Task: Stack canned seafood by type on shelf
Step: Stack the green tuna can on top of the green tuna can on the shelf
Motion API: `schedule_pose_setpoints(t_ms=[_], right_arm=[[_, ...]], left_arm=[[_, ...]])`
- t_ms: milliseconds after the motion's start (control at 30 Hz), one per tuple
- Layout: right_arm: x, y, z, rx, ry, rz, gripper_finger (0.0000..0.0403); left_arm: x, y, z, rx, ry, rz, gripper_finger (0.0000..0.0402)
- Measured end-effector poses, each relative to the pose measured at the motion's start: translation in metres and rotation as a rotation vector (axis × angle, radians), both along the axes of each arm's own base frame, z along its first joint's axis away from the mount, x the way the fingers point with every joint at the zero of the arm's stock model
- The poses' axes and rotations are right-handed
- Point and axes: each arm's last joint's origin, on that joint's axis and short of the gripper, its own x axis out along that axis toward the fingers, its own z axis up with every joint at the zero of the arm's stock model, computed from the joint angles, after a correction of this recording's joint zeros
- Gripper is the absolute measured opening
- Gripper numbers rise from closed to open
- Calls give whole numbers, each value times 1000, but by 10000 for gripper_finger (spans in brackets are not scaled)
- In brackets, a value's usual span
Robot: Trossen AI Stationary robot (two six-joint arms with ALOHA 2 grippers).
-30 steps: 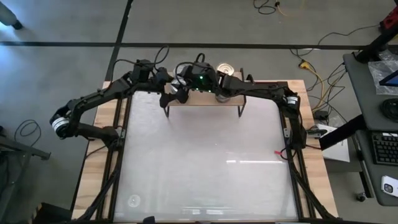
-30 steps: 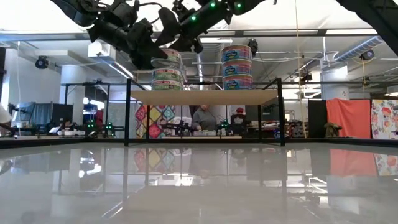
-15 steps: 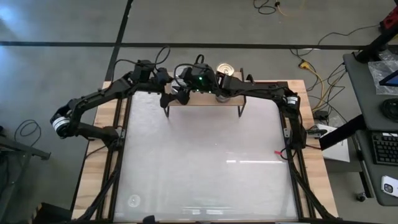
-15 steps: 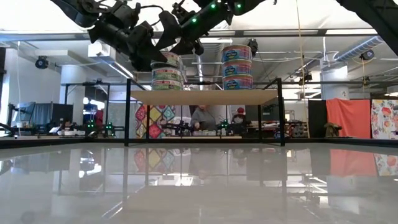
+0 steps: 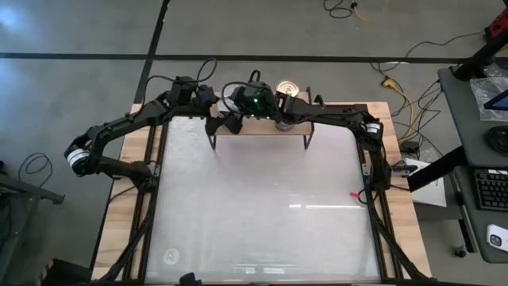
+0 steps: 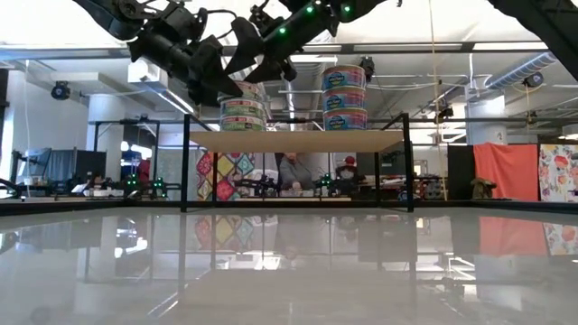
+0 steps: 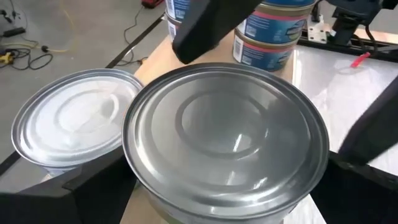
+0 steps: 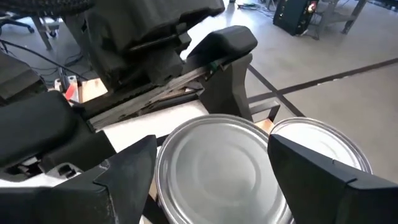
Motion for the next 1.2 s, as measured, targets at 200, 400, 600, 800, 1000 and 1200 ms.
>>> schedule_pose_setpoints(t_ms=[200, 400, 600, 800, 1000, 1200], right_arm=[[-2, 0, -4, 14, 42, 0, 293], [-2, 1, -4, 15, 44, 0, 286], [-2, 1, -4, 15, 44, 0, 298], [-2, 1, -4, 15, 44, 0, 306], [-2, 1, -4, 15, 44, 0, 300], [-2, 1, -4, 15, 44, 0, 302]], left_arm=[[0, 0, 0, -2, 0, 0, 400], [0, 0, 0, 1, 1, -2, 400], [0, 0, 0, -6, -2, 2, 400], [0, 0, 0, -6, -2, 2, 397], [1, -2, 0, -9, -6, -13, 379], [2, -2, 0, -15, -9, -10, 393]])
